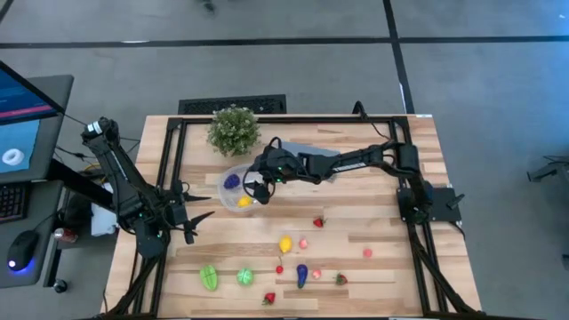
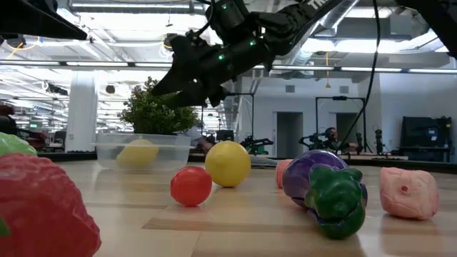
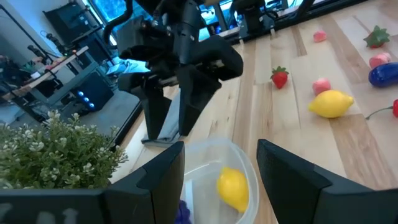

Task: Pick and placing Produce into tupperware
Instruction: Put the blackberry into the transparent bin, then put the top strawberry into the transparent bin

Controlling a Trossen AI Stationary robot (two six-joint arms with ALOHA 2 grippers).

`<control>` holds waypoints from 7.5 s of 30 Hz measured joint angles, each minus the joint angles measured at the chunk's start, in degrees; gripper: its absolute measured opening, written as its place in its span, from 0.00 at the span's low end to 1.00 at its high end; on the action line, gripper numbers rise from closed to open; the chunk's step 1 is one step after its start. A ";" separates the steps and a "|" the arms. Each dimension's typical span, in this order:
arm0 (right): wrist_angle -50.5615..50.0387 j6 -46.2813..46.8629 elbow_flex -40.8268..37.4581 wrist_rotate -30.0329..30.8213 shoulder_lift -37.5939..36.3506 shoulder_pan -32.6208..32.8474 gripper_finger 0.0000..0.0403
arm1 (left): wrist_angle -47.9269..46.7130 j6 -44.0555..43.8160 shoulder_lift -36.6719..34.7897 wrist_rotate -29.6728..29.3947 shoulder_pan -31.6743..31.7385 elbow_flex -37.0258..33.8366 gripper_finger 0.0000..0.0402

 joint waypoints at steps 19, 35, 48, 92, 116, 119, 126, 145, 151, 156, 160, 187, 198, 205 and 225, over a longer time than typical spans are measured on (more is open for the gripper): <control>-1.89 -2.92 -0.07 -0.28 -0.02 0.05 0.75 | -0.34 -2.30 0.00 0.38 0.02 0.00 0.48; -8.73 -9.54 -0.11 -0.34 -0.11 1.43 0.75 | -0.36 -3.34 0.00 0.46 0.00 0.02 0.48; -8.69 -12.97 -0.11 -0.34 -0.11 1.93 0.75 | -0.38 -3.77 0.00 0.46 0.02 0.01 0.48; -60.68 6.19 -0.22 22.78 -16.96 20.74 0.75 | 3.58 -2.34 0.02 19.67 0.02 0.02 0.48; -27.77 27.27 -38.52 43.55 -35.01 35.38 0.75 | 4.36 -3.13 6.13 16.60 0.02 0.02 0.48; -23.06 26.16 -43.05 43.12 -36.13 35.30 0.75 | 5.55 -3.21 6.26 15.70 0.02 0.02 0.48; -9.17 19.56 -49.74 37.17 -35.91 33.53 0.75 | 7.45 -2.58 6.43 12.91 0.02 0.02 0.48; 12.33 11.87 -59.19 24.20 -34.02 27.15 0.75 | 10.48 -3.29 6.43 9.62 0.07 0.02 0.48; 18.08 11.48 -59.31 20.55 -27.90 25.09 0.75 | 10.85 -3.52 6.43 9.46 0.09 0.02 0.48; 21.81 11.19 -59.26 19.62 -24.10 24.27 0.75 | 10.94 -3.54 6.43 9.44 0.09 0.02 0.48; 22.62 11.11 -59.25 19.30 -22.95 23.91 0.75 | 10.92 -3.56 6.43 9.45 0.09 0.02 0.48; 23.15 11.09 -59.23 19.29 -22.67 23.54 0.43 | 10.87 -4.00 6.43 9.42 0.09 0.02 0.48; 23.09 11.11 -59.23 19.29 -22.67 23.54 0.46 | 10.81 -3.98 6.43 9.42 0.09 0.02 0.48; 23.09 11.11 -59.21 19.32 -22.67 23.54 0.44 | 10.80 -3.98 6.43 9.42 0.09 0.02 0.48; 22.19 13.19 -59.17 19.16 -22.67 23.48 0.51 | 10.78 -3.98 6.43 9.42 0.09 0.02 0.48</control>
